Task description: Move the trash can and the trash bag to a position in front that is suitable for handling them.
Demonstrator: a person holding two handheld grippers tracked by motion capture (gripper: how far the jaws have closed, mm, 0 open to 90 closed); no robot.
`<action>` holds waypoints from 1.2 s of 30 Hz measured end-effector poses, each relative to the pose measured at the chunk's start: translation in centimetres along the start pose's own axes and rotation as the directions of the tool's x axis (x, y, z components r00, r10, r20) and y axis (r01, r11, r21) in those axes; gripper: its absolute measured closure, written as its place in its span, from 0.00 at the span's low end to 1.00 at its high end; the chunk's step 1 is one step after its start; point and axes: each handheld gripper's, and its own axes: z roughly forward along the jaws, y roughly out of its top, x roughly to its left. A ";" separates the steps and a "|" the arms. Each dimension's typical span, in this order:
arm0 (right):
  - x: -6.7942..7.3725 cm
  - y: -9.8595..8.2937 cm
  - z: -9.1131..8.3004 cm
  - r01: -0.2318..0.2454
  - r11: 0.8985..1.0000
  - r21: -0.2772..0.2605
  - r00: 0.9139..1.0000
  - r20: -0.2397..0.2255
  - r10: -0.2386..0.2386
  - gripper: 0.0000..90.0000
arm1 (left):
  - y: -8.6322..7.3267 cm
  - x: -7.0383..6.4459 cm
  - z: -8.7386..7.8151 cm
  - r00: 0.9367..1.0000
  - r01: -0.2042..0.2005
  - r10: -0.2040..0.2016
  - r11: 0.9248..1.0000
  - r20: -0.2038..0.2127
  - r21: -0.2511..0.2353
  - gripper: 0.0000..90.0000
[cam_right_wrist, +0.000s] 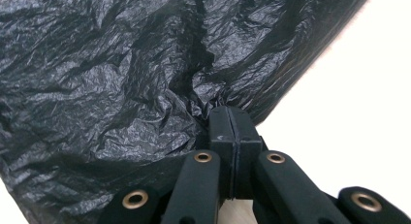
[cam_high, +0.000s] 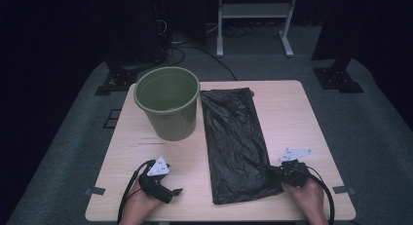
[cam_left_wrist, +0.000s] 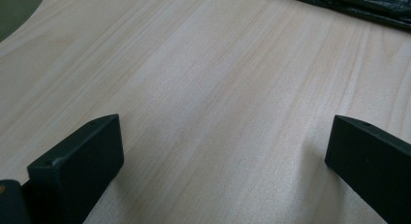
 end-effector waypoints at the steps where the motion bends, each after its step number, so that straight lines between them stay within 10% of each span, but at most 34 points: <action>1: -0.2 -0.1 -0.4 -0.005 1.000 -0.007 1.000 0.001 0.005 0.99 | 0.0 0.0 0.0 1.000 0.000 0.000 1.000 0.000 0.000 0.00; 36: -5.8 -8.0 -8.5 -0.125 0.991 -0.048 0.990 0.057 0.128 0.96 | 0.0 0.0 0.0 1.000 0.004 -0.004 1.000 -0.005 0.000 0.00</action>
